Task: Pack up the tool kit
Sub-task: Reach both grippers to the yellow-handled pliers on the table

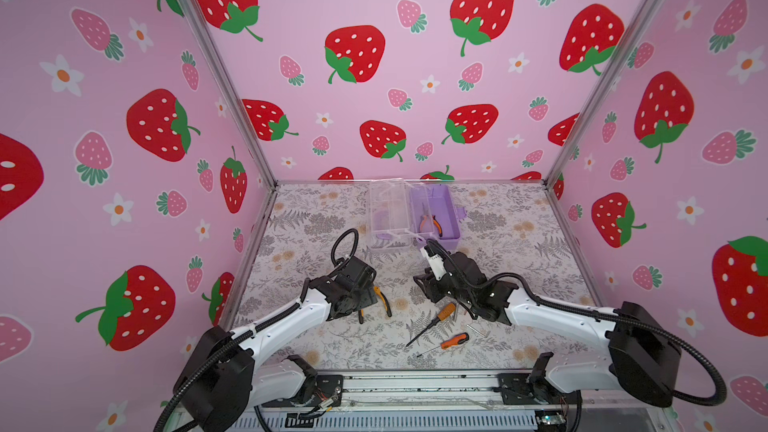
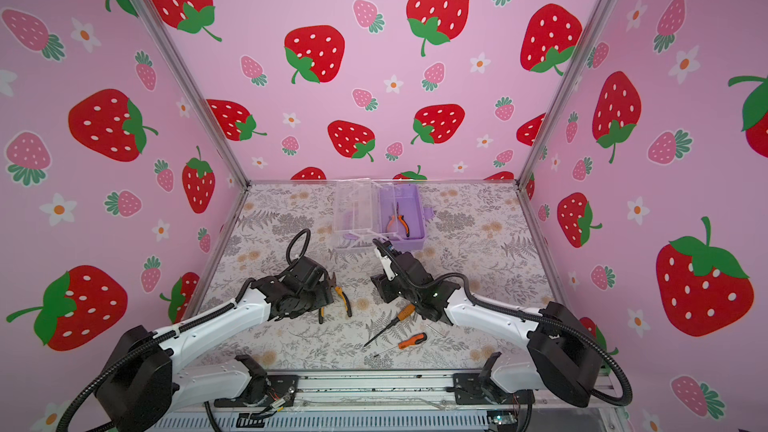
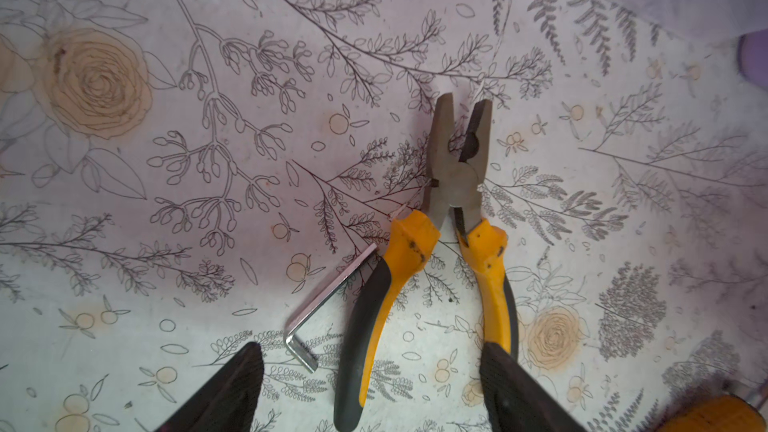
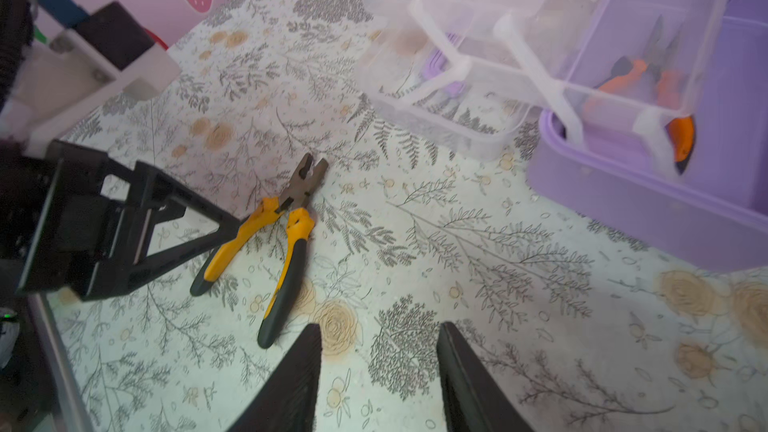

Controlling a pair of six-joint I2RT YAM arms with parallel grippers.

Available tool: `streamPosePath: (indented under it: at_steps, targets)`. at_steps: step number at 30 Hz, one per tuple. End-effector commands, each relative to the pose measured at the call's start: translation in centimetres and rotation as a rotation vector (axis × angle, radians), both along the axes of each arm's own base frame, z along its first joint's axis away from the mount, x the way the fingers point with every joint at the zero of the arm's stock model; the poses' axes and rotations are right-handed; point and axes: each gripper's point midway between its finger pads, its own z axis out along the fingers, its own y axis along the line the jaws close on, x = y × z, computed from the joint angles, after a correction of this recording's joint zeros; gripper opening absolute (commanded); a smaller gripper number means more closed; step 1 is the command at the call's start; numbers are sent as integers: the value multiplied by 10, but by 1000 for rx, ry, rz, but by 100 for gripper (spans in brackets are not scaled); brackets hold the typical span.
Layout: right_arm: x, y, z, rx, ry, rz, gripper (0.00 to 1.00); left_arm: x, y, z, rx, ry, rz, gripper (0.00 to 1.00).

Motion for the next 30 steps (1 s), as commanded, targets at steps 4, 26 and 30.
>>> streamPosePath:
  at_steps: [4,26,30]
  targets:
    - [-17,12,-22,4,41,-9,50,2,0,-3,14,-4,-17,88]
    - [-26,-27,-48,9,159,-204,51,25,-28,-35,23,133,-152,53]
    - [-24,-37,-46,25,155,-244,55,27,-34,-43,23,181,-186,33]
